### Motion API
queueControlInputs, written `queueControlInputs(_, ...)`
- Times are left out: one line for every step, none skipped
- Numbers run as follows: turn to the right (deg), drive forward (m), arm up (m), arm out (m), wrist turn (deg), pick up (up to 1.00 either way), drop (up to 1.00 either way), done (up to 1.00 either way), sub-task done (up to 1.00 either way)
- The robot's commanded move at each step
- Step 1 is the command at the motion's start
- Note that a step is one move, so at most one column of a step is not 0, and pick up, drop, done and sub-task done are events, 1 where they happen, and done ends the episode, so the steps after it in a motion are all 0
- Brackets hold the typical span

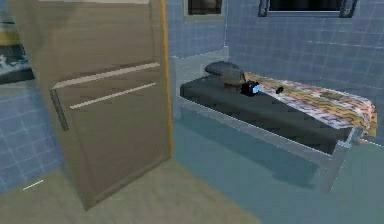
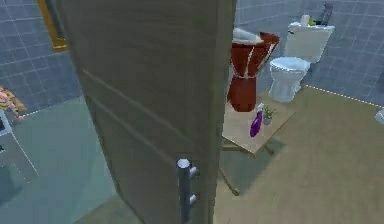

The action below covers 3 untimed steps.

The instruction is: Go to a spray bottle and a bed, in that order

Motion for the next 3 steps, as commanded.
queueControlInputs(42.0,0.00,0.00,0.00,0.0,0.00,0.00,0.00,0.00)
queueControlInputs(0.0,0.20,0.00,0.00,0.0,0.00,0.00,0.00,0.00)
queueControlInputs(0.0,0.90,0.00,0.00,0.0,0.00,0.00,0.00,0.00)
